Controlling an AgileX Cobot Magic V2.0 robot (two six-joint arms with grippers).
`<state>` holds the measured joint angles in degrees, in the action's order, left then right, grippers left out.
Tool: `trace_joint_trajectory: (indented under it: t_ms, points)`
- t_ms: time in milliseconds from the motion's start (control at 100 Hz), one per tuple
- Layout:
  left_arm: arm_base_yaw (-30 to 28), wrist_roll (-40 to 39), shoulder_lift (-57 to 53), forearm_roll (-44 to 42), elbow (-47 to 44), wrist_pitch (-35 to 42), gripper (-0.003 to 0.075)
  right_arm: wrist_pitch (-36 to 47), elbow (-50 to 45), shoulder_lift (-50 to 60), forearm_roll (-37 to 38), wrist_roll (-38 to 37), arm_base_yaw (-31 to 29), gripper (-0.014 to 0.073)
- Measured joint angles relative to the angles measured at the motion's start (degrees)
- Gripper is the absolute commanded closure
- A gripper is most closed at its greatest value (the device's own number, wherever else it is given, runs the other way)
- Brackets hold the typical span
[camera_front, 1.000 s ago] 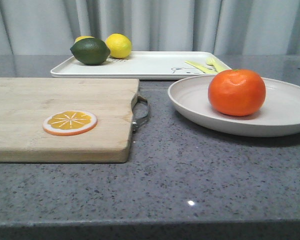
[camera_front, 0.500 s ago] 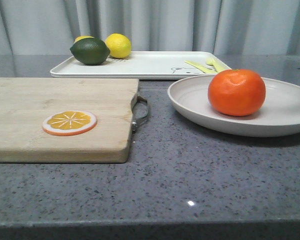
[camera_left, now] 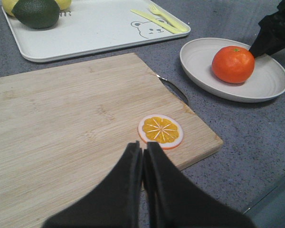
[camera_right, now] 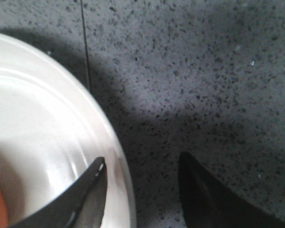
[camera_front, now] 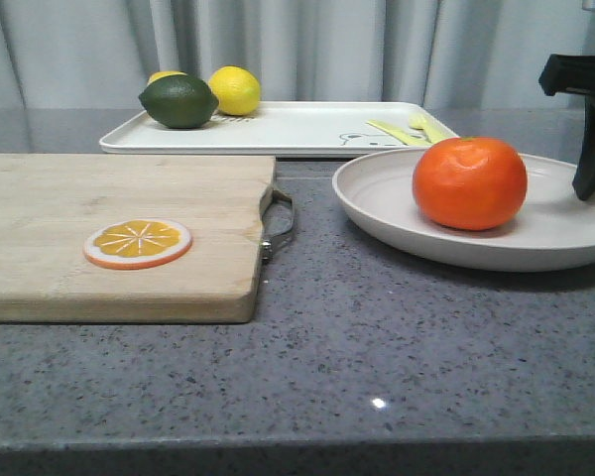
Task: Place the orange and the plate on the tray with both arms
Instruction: 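Move the right gripper to the plate rim and grip it, then lift the plate with the orange and lower it onto the white tray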
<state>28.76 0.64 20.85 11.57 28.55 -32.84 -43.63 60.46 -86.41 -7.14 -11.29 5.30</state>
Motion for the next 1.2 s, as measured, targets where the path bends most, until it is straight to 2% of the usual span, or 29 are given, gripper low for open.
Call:
trace_joint_trajectory:
  t_ms: [80, 320, 420, 610, 830, 1020, 1200]
  points:
    - [0.0, 0.0, 0.0, 0.0, 0.0, 0.0, 0.0739, 0.0, 0.0, -0.7, -0.1, 0.0, 0.0, 0.0265]
    - [0.0, 0.0, 0.0, 0.0, 0.0, 0.0, 0.0739, 0.1, 0.3, -0.9, -1.0, 0.0, 0.0, 0.0582]
    - [0.0, 0.0, 0.0, 0.0, 0.0, 0.0, 0.0739, 0.2, 0.6, -0.9, -1.7, 0.0, 0.0, 0.0664]
    - [0.0, 0.0, 0.0, 0.0, 0.0, 0.0, 0.0739, 0.3, 0.6, -0.8, -2.6, -0.1, 0.0, 0.066]
    - [0.0, 0.0, 0.0, 0.0, 0.0, 0.0, 0.0739, -0.5, 2.4, -0.8, -7.2, 1.4, 0.0, 0.066]
    - [0.0, 0.0, 0.0, 0.0, 0.0, 0.0, 0.0739, -1.1, 8.3, -1.6, -12.8, 6.1, 0.0, 0.066]
    - [0.0, 0.0, 0.0, 0.0, 0.0, 0.0, 0.0739, -2.8, 17.5, -7.3, -14.5, 7.2, 0.0, 0.066]
